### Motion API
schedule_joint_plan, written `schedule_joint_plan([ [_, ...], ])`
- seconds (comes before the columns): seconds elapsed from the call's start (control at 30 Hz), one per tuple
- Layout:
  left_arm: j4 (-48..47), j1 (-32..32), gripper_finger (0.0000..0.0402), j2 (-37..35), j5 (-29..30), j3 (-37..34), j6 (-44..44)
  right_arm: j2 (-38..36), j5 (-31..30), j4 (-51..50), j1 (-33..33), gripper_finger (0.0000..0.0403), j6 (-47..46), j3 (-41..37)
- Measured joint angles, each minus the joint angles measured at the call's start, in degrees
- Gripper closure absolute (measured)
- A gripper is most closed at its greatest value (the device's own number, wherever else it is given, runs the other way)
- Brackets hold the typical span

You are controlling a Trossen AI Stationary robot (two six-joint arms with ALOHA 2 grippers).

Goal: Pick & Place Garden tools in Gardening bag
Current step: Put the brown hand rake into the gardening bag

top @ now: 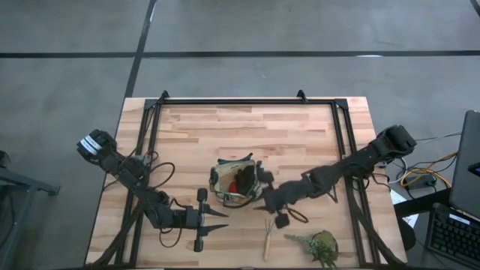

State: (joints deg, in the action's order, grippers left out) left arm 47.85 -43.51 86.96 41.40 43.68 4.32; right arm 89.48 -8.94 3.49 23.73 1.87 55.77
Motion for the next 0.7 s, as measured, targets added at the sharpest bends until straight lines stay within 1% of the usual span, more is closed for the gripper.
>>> schedule_joint_plan([
  [0.07, -0.1, 0.0, 0.0282, 0.0, 0.0, 0.0, 0.0, 0.2, 2.5, -2.6, 1.6, 0.0314, 1.5, 0.0],
  [0.2, -0.1, 0.0, 0.0282, 0.0, 0.0, 0.0, 0.0, 1.6, 2.8, -7.6, 4.4, 0.0317, 0.9, -0.1],
  [0.37, -0.1, 0.0, 0.0282, 0.0, 0.0, 0.0, -0.3, 3.6, 3.0, -17.4, 7.5, 0.0314, -3.6, -0.2],
  [0.5, -0.1, 0.0, 0.0282, 0.0, 0.0, 0.0, -0.3, 4.4, 2.3, -21.0, 8.1, 0.0312, -10.5, -0.2],
  [0.7, -0.1, 0.1, 0.0282, 0.0, 0.0, 0.0, -0.7, 4.4, 1.1, -21.0, 8.0, 0.0316, -19.3, -1.1],
])
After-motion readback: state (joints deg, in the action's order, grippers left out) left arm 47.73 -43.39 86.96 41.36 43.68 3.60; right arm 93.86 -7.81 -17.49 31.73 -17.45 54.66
